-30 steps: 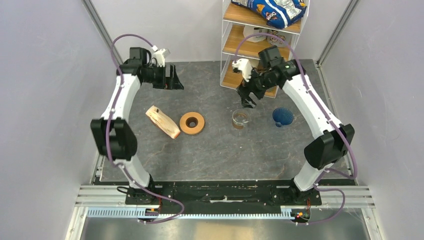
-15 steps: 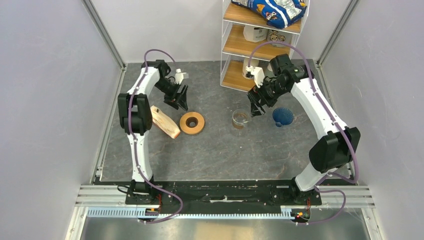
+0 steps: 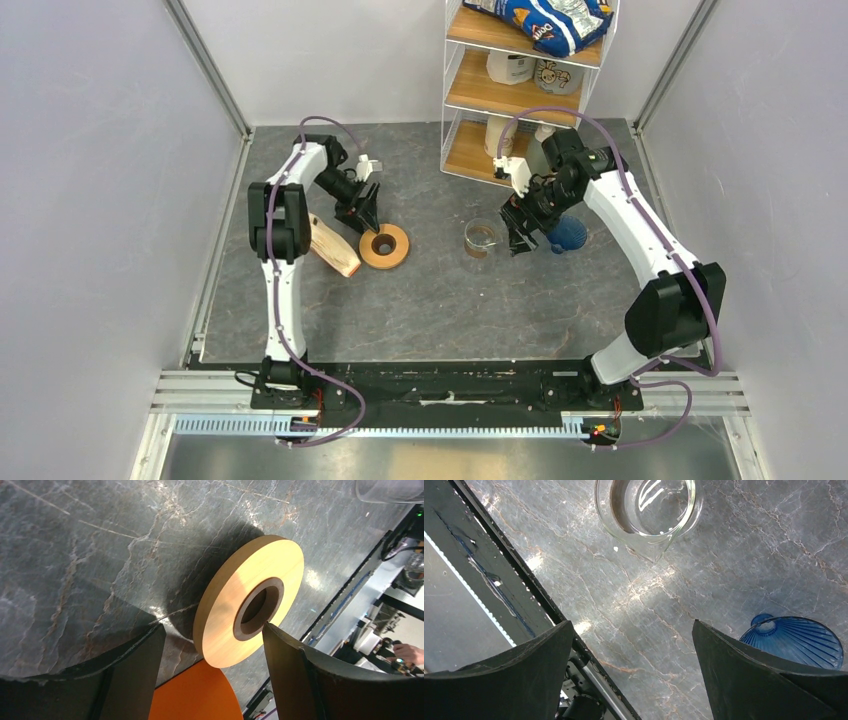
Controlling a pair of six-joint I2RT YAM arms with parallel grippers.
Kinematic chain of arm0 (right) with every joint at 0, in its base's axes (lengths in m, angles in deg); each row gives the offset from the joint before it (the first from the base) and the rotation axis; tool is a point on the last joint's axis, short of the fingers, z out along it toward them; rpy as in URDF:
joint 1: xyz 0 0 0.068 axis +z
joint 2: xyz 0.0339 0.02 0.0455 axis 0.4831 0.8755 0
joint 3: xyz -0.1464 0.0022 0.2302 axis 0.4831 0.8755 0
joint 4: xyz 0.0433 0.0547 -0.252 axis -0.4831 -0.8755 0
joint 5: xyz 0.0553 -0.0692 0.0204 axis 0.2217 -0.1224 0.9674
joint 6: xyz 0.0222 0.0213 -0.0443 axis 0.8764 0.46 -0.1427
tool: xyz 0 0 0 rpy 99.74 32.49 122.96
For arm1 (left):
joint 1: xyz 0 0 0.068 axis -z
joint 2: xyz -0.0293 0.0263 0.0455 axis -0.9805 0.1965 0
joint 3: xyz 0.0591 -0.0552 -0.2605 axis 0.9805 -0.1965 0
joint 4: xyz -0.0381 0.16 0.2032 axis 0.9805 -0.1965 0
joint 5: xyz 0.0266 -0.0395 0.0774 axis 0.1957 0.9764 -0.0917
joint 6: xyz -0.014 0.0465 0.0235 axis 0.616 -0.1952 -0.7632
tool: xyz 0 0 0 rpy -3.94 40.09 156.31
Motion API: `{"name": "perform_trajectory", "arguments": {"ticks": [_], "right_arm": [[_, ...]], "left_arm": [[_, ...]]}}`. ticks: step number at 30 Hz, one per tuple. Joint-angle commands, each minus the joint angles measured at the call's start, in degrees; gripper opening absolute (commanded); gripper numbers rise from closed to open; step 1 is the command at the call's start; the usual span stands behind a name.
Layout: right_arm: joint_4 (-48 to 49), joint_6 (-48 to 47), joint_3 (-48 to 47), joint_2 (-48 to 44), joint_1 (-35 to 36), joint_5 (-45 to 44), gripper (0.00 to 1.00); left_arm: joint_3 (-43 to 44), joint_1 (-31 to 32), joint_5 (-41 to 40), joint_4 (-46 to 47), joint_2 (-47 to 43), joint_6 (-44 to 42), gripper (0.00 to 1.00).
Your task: Place the coffee filter in the dripper
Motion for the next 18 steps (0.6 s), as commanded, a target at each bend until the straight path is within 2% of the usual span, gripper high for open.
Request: {"name": "perform_trajectory", "arguments": {"ticks": [1, 4, 7, 18], "right_arm": [[-0.54, -3.18, -0.3, -1.31, -0.11, 0.05, 0.97], [-0.59, -3.67, -0.4, -1.24, -0.11, -0.31, 0.97], [-0.97, -4.09, -0.27, -1.08, -0.11, -0.4, 0.97], [5.24, -8.58, 6.36, -2.25, -0.03, 0.91, 0.97]], "left_arm": [[1.02, 0.54, 4.49, -0.62, 1.74, -1.11, 0.78], [0.49, 0.58, 6.61, -1.31, 2.78, -1.24, 0.74], [-0.44, 0.54, 8.65, -1.42, 2.85, -1.25, 0.64], [-1.82, 0.37, 13.32, -0.13, -0.91, 2.45, 0.03]]}}
